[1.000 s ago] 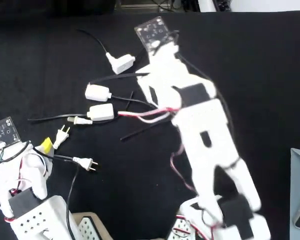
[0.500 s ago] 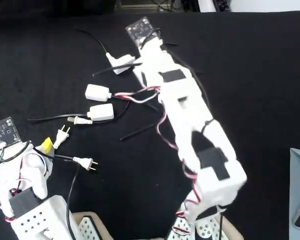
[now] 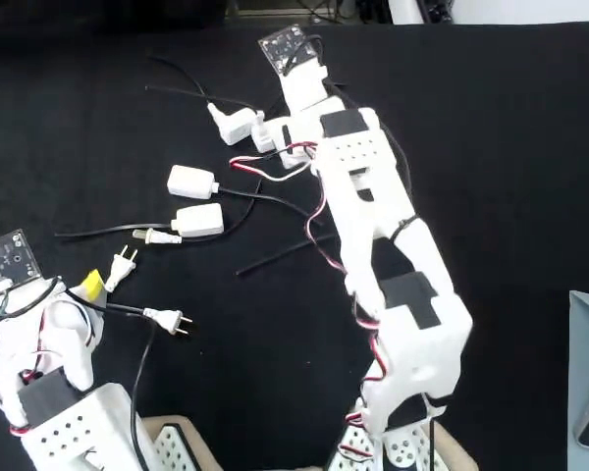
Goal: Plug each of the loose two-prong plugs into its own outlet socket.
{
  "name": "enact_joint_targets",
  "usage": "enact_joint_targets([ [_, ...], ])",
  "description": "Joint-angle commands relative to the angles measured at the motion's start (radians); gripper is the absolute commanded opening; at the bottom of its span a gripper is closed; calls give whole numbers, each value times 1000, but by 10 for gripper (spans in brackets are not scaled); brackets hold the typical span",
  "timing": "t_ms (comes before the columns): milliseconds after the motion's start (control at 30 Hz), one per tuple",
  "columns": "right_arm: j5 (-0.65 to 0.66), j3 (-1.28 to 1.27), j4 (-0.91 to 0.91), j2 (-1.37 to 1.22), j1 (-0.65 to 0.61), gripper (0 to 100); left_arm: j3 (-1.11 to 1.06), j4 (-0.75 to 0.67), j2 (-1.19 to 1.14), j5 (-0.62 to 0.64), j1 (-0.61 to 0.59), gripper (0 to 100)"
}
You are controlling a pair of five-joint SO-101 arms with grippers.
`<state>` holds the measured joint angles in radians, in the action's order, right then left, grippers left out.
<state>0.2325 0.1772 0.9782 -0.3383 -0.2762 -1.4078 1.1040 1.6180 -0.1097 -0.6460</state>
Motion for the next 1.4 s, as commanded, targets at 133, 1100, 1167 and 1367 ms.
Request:
enact_joint_targets([
  [133, -9, -38, 256, 177, -81, 304, 4, 2, 6, 5, -5, 300],
  [1100, 78, -197, -28, -145, -104, 247, -7, -2, 6, 5, -4, 300],
  [1167, 78, -197, -28, -133, -104, 188, -7, -2, 6, 5, -4, 300],
  [1367, 161, -206, -3, -53, -106, 47, -7, -2, 6, 5, -4, 300],
])
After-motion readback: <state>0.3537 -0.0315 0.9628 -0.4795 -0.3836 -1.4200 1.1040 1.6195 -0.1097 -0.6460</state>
